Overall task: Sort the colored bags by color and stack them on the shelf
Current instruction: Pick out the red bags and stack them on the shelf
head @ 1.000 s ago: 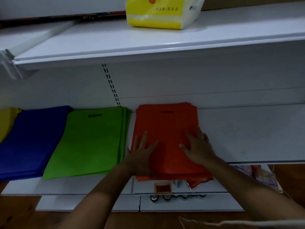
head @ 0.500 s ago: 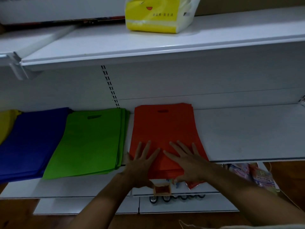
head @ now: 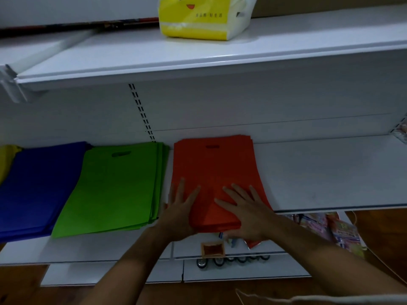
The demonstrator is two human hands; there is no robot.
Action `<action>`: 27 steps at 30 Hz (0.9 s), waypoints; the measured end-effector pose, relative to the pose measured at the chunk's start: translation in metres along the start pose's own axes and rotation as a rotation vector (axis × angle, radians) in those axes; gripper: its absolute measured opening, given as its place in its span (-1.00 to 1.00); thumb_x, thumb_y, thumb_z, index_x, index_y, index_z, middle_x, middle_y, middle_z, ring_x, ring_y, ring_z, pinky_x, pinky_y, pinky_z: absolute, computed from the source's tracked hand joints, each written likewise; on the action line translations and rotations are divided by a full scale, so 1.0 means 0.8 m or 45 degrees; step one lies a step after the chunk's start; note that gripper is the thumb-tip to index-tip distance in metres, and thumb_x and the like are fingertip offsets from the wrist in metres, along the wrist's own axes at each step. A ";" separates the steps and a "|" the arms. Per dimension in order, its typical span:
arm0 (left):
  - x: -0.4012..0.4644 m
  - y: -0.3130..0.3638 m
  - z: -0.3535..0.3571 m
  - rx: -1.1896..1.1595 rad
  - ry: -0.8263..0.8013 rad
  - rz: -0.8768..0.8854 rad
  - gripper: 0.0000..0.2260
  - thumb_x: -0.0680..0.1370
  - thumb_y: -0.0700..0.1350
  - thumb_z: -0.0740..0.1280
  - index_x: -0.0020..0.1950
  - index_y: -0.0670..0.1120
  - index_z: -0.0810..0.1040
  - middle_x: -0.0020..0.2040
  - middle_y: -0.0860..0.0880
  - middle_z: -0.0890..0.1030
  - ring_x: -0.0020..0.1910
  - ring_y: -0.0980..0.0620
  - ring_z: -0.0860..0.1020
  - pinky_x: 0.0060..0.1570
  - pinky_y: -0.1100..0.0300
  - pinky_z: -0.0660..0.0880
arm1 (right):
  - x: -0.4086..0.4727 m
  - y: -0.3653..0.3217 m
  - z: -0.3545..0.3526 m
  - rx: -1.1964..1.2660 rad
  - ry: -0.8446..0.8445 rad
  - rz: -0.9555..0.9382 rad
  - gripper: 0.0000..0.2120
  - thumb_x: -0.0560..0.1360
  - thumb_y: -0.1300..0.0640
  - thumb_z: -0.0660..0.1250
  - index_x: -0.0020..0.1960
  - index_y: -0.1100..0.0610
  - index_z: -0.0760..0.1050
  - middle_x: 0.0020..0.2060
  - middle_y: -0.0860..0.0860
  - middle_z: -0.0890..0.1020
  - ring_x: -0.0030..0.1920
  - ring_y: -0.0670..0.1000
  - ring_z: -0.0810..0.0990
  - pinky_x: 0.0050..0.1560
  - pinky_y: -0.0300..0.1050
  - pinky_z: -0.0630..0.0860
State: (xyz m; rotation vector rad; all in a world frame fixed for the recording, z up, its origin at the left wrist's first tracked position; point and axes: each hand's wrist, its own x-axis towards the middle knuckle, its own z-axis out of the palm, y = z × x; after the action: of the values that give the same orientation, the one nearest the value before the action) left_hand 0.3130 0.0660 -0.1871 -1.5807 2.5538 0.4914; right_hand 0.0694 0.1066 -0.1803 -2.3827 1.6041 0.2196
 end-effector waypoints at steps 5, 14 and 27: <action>-0.001 -0.014 0.012 -0.073 0.031 -0.137 0.26 0.20 0.29 0.53 0.43 0.26 -0.48 0.49 -0.10 -0.44 0.52 -0.35 -0.09 0.39 -0.31 0.22 | -0.006 0.015 -0.005 0.547 0.333 0.713 -0.24 0.52 -0.31 0.16 0.56 0.03 0.00 0.53 0.17 0.01 0.50 0.25 0.04 0.41 0.22 0.23; -0.008 -0.012 0.015 -0.016 0.050 -0.131 0.23 0.20 0.25 0.56 0.46 0.26 -0.39 0.54 -0.10 -0.30 0.48 -0.34 0.10 0.37 -0.27 0.28 | -0.013 0.028 -0.005 0.779 0.289 0.734 -0.26 0.52 -0.21 0.27 0.56 -0.03 0.00 0.38 0.17 0.28 0.37 0.22 0.27 0.28 0.13 0.39; -0.017 -0.006 0.018 0.041 0.065 -0.082 -0.08 0.39 0.21 0.45 0.56 0.18 -0.09 0.57 -0.10 -0.17 0.48 -0.33 0.06 0.43 -0.19 0.22 | -0.036 0.017 0.004 0.273 -0.097 0.285 -0.01 0.40 -0.34 0.35 0.52 -0.26 -0.30 0.51 -0.02 -0.40 0.52 0.31 -0.13 0.47 0.29 0.15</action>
State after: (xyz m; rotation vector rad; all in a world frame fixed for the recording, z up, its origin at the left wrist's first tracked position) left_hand 0.3224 0.0803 -0.1986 -1.6799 2.5241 0.4064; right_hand 0.0459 0.1283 -0.1776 -2.0139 1.7607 0.1685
